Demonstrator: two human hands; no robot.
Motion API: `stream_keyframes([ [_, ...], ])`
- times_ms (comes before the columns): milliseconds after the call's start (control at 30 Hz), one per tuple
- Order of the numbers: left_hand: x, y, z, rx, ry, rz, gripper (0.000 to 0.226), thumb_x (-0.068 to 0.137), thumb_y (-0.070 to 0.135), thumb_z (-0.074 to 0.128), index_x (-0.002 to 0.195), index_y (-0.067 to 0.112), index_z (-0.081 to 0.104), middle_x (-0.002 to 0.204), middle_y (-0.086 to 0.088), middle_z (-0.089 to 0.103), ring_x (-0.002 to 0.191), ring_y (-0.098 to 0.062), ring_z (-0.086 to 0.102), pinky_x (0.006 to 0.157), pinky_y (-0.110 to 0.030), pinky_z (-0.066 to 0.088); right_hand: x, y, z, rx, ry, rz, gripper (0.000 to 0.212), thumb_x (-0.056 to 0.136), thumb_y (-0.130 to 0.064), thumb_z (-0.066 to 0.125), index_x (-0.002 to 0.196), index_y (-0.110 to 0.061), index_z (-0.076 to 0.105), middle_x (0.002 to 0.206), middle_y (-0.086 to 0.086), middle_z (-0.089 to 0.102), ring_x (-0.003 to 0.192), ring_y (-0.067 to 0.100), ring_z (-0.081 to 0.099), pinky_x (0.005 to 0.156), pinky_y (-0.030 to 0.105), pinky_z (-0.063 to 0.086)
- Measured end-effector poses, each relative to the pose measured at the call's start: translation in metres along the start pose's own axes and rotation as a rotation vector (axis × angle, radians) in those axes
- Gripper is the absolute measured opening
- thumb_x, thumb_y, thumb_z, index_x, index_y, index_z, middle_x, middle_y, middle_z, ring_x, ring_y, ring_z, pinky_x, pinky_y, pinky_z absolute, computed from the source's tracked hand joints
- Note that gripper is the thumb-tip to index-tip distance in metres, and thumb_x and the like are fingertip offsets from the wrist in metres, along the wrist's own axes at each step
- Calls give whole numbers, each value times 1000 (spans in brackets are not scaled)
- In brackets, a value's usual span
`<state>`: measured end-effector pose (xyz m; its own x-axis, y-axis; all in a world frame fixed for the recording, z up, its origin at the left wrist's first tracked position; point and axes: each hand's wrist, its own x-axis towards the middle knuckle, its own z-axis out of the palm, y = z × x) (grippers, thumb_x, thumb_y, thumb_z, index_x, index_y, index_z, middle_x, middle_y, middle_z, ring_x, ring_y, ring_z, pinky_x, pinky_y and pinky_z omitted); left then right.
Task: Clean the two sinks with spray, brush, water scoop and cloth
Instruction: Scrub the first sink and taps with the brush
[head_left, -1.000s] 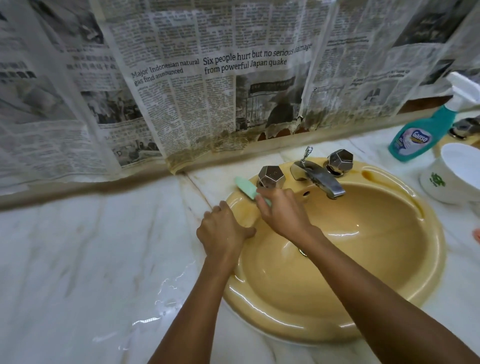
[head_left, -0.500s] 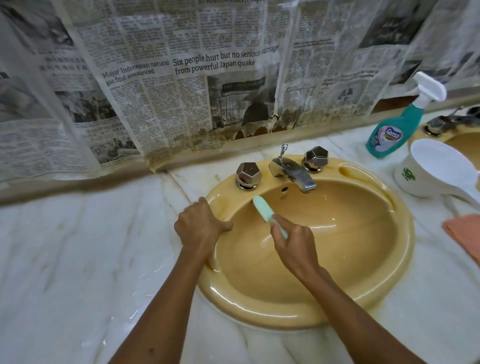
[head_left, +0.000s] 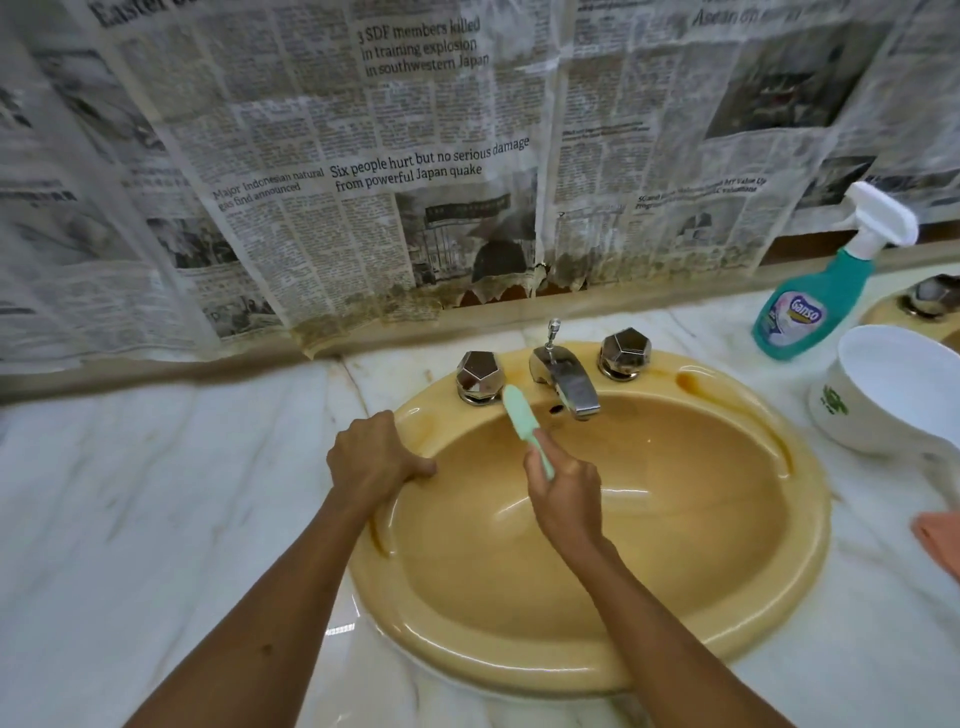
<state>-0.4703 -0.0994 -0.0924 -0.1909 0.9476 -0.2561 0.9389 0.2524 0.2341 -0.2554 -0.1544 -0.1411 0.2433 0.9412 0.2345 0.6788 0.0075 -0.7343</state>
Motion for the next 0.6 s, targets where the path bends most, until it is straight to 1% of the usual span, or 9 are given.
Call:
stream_keyframes([
  [67,-1,2,-2,12,-6,-8,62,54,61,81,95,23,54,96,-1,63,85,-24,56,64,-31,40,-6,-3,1,-46,-68,-112,35,93,-30,50,116,-15,71,61,10,66,49,30,59,42,36,46],
  [100,-1,3,-2,13,-11,-15,62,54,61,82,94,24,54,96,-1,62,84,-23,54,63,-31,40,-2,2,-5,-58,-64,-118,35,92,-31,50,116,-16,71,60,10,65,48,30,59,42,35,45],
  [200,-2,4,-2,1,-21,-37,64,53,62,82,98,26,54,99,1,63,92,-24,58,65,-32,41,20,29,-24,-76,78,-25,34,88,-24,56,116,-14,72,57,14,64,46,32,57,45,31,42],
  [267,-2,5,-2,0,-25,-45,67,54,62,83,104,27,56,102,1,63,99,-26,59,68,-32,42,21,26,-26,-104,70,-25,32,89,-20,61,118,-12,71,58,15,65,46,32,57,44,31,42],
  [300,-2,5,-2,4,-26,-49,69,54,63,83,107,26,57,104,0,64,101,-26,59,70,-33,43,16,18,-24,-131,12,-37,31,91,-20,61,120,-11,70,61,15,66,49,31,59,45,31,43],
  [367,-1,5,-1,5,-24,-56,73,54,64,83,111,26,58,105,-1,65,101,-27,60,72,-34,45,7,-4,-21,-235,-140,-58,33,97,-25,54,127,-12,65,72,12,70,60,30,65,49,32,44],
  [433,-2,5,-1,15,-17,-54,77,55,66,82,116,26,58,106,-1,65,102,-27,60,75,-34,47,13,-28,-31,-337,-275,17,34,102,-27,44,130,-14,58,89,10,71,80,29,67,59,31,41],
  [500,-3,6,-1,24,-8,-47,79,57,67,81,120,26,59,107,0,65,103,-26,60,78,-35,49,29,-56,-53,-407,-412,137,28,101,-22,43,122,-15,59,104,8,68,96,30,64,67,31,39],
  [600,-4,7,-1,28,-7,-48,80,60,64,81,126,25,57,113,0,65,107,-25,59,83,-37,50,51,-92,-86,-485,-554,90,21,98,-18,47,114,-14,61,113,8,65,104,30,60,70,32,37],
])
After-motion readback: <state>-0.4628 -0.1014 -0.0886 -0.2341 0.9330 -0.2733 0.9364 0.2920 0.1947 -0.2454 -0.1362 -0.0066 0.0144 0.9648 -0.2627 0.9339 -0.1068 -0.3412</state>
